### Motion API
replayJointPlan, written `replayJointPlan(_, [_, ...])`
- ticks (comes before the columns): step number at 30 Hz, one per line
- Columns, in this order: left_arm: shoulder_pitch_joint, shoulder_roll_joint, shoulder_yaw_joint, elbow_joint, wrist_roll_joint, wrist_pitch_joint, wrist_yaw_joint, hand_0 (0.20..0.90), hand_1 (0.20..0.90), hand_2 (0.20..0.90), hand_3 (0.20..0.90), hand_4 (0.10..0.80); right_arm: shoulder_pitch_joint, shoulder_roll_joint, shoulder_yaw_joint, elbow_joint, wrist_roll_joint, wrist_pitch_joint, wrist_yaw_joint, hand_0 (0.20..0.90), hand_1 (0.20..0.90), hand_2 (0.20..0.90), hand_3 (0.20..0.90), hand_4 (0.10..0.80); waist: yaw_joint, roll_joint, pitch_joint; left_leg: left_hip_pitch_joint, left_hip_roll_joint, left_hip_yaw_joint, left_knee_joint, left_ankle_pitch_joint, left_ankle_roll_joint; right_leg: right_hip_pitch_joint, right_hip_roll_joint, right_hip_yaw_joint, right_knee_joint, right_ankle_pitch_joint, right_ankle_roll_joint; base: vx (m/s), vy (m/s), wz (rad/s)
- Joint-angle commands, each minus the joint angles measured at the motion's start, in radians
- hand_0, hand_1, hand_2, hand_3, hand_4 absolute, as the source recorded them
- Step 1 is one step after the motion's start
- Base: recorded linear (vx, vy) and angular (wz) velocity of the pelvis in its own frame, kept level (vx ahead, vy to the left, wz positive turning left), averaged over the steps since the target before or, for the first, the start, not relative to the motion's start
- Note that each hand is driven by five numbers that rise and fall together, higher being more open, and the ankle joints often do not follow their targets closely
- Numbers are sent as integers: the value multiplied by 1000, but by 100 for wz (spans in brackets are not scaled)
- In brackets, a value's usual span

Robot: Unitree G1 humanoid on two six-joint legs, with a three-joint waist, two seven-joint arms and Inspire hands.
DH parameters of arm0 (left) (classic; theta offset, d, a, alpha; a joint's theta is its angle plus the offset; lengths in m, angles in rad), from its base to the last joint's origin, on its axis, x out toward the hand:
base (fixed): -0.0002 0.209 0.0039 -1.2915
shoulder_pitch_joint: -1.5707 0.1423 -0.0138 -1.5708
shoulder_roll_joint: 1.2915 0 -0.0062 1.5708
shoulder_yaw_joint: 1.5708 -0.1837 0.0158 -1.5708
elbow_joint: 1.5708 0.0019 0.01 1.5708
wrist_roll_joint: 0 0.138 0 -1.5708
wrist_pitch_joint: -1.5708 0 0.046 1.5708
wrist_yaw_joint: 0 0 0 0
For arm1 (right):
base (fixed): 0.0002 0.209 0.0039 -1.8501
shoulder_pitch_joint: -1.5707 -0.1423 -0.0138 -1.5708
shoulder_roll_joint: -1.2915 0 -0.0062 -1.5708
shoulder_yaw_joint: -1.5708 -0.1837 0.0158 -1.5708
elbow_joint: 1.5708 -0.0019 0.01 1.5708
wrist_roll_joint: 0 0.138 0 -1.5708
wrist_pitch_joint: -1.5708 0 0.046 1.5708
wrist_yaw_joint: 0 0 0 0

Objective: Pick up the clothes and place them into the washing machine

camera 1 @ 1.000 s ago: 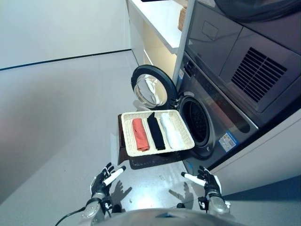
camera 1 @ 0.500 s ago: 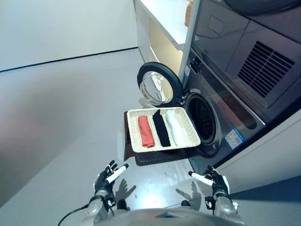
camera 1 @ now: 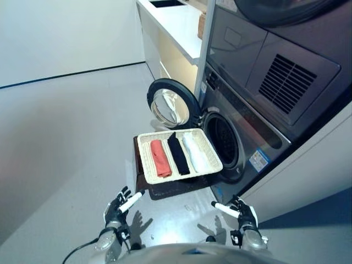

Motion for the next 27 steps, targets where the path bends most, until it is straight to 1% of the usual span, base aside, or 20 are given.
replayJointPlan(1, [-69, 29, 21, -86, -14, -63, 1, 900, 900, 900, 900, 800, -54, -24, -17, -74, 8, -57, -5, 900, 900, 900, 900, 800, 20, -35, 9, -8, -36, -16, 90, -64, 28, -20, 51, -34, 148, -98, -67, -9, -52, 1])
replayJointPlan(4, [-62, 31, 21, -94, -7, -58, -2, 900, 900, 900, 900, 800, -41, -23, -11, -93, 1, -56, -3, 900, 900, 900, 900, 800, 22, -39, 12, -22, -21, -18, 105, -62, 16, -17, 64, -38, 135, -103, -74, -6, -71, 3])
replayJointPlan(5, [-62, 32, 22, -98, -8, -58, -2, 900, 900, 900, 900, 800, -39, -22, -12, -90, 2, -58, -2, 900, 900, 900, 900, 800, 24, -42, 16, -42, -17, -21, 142, -64, 9, -14, 69, -41, 129, -106, -79, -14, -62, 12])
replayJointPlan(6, [-62, 32, 22, -98, -8, -58, -2, 900, 900, 900, 900, 800, -39, -22, -12, -90, 2, -58, -2, 900, 900, 900, 900, 800, 23, -42, 16, -45, -16, -23, 147, -66, 9, -15, 69, -42, 129, -105, -80, -40, -63, 21])
replayJointPlan(7, [-63, 33, 21, -104, -8, -59, -5, 900, 900, 900, 900, 800, -39, -26, -14, -90, 3, -60, -3, 900, 900, 900, 900, 800, 27, -47, 28, -77, -23, -36, 220, -63, 1, -10, 74, -39, 125, -105, -88, -141, -12, 25])
replayJointPlan(8, [-77, 33, 9, -106, -18, -63, 0, 900, 900, 900, 900, 800, -52, -40, -18, -86, 9, -65, -15, 900, 900, 900, 900, 800, 33, -48, 57, -132, -52, -61, 241, -53, 2, -8, 65, -45, 116, -98, -85, -138, 17, 32])
replayJointPlan(9, [-81, 33, 2, -105, -19, -64, 1, 900, 900, 900, 900, 800, -58, -46, -23, -80, 8, -65, -22, 900, 900, 900, 900, 800, 36, -47, 57, -153, -65, -69, 216, -51, 9, -10, 59, -45, 116, -95, -78, -104, 46, 29])
replayJointPlan(10, [-81, 33, 2, -105, -19, -64, 1, 900, 900, 900, 900, 800, -58, -46, -23, -79, 8, -65, -22, 900, 900, 900, 900, 800, 35, -48, 56, -153, -66, -69, 215, -51, 9, -11, 57, -45, 117, -95, -78, 69, 114, 30])
replayJointPlan(11, [-72, 29, 3, -111, -24, -66, -1, 900, 900, 900, 900, 800, -61, -47, -36, -91, 9, -62, -22, 900, 900, 900, 900, 800, 28, -37, 38, -129, -78, -57, 170, -61, 29, -23, 44, -36, 127, -84, -60, 68, 86, 20])
replayJointPlan(12, [-71, 29, 3, -112, -24, -66, -1, 900, 900, 900, 900, 800, -61, -47, -36, -91, 9, -61, -22, 900, 900, 900, 900, 800, 28, -37, 37, -129, -78, -56, 168, -61, 29, -23, 44, -35, 127, -84, -60, 97, 127, 4])
replayJointPlan(14, [-69, 35, -2, -125, -17, -68, -4, 900, 900, 900, 900, 800, -62, -44, -42, -102, 17, -60, -20, 900, 900, 900, 900, 800, 23, -31, 23, -108, -86, -35, 133, -60, 42, -28, 31, -23, 132, -82, -50, 88, 106, -8])
replayJointPlan(18, [-75, 46, -1, -128, 6, -67, -7, 900, 900, 900, 900, 800, -70, -36, -44, -78, 10, -53, -22, 900, 900, 900, 900, 800, 26, -25, 21, -73, -115, -6, 114, -83, 73, -27, -2, -2, 155, -77, -30, 81, 128, -11])
replayJointPlan(21, [-80, 47, 2, -128, 10, -67, -6, 900, 900, 900, 900, 800, -72, -31, -47, -76, 10, -48, -17, 900, 900, 900, 900, 800, 28, -23, 25, -56, -136, 5, 118, -101, 93, -39, -27, 11, 203, -58, -16, 57, 136, -17])
replayJointPlan(22, [-79, 47, 4, -129, 12, -66, -7, 900, 900, 900, 900, 800, -71, -32, -48, -84, 12, -48, -15, 900, 900, 900, 900, 800, 27, -23, 26, -47, -144, 11, 119, -108, 102, -53, -39, 16, 240, -41, -10, 67, 192, -15])
replayJointPlan(23, [-81, 48, 3, -131, 15, -60, -6, 900, 900, 900, 900, 800, -74, -31, -52, -82, 17, -46, -13, 900, 900, 900, 900, 800, 24, -22, 33, -35, -160, 14, 125, -122, 120, -88, -55, 34, 330, 13, -10, 65, 230, -14])
replayJointPlan(25, [-84, 51, 2, -138, 20, -55, -5, 900, 900, 900, 900, 800, -69, -35, -57, -99, 20, -47, -13, 900, 900, 900, 900, 800, 13, -17, 48, -14, -188, 11, 139, -138, 151, -146, -70, 62, 468, 110, -25, 57, 262, -14])
replayJointPlan(26, [-84, 52, 1, -140, 19, -52, -8, 900, 900, 900, 900, 800, -67, -36, -59, -98, 22, -47, -13, 900, 900, 900, 900, 800, 8, -11, 57, 2, -194, 9, 138, -143, 165, -178, -72, 70, 522, 136, -33, 33, 178, -12])
replayJointPlan(27, [-85, 51, 2, -140, 19, -52, -8, 900, 900, 900, 900, 800, -67, -36, -59, -98, 22, -47, -13, 900, 900, 900, 900, 800, 9, -12, 58, 2, -195, 11, 138, -143, 165, -180, -73, 73, 526, 134, -33, 23, 158, -11])
